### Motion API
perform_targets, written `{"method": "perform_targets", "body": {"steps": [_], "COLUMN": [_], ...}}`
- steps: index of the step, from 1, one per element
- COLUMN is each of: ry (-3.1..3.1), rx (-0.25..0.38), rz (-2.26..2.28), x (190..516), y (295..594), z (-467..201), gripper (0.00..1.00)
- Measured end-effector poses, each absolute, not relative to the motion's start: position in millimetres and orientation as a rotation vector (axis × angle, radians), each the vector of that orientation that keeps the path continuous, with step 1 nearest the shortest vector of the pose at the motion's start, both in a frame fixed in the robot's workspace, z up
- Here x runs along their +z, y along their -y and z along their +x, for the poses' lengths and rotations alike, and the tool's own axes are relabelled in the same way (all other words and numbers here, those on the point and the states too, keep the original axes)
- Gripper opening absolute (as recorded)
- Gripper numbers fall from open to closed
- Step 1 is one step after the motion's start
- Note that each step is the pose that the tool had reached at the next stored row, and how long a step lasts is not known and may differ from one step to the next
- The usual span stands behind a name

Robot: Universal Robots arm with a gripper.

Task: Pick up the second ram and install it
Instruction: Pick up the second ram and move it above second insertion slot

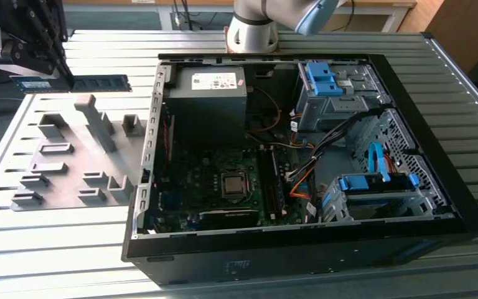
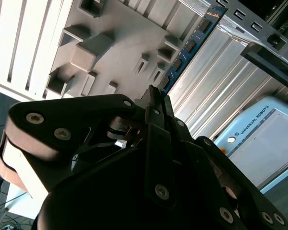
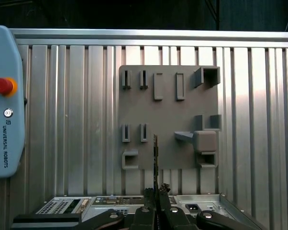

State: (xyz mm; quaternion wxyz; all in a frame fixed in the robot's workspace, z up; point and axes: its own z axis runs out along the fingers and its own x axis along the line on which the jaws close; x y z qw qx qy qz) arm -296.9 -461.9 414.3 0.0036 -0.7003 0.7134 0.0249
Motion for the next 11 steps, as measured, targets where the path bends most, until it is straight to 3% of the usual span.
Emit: {"method": "perform_targets", "body": {"steps": [11], "ry": [-2.236], "rx": [0.078], "rz": [-2.195], "x": [414.3], "y": [461.9], "z": [-289.4], "gripper": [0.14]}}
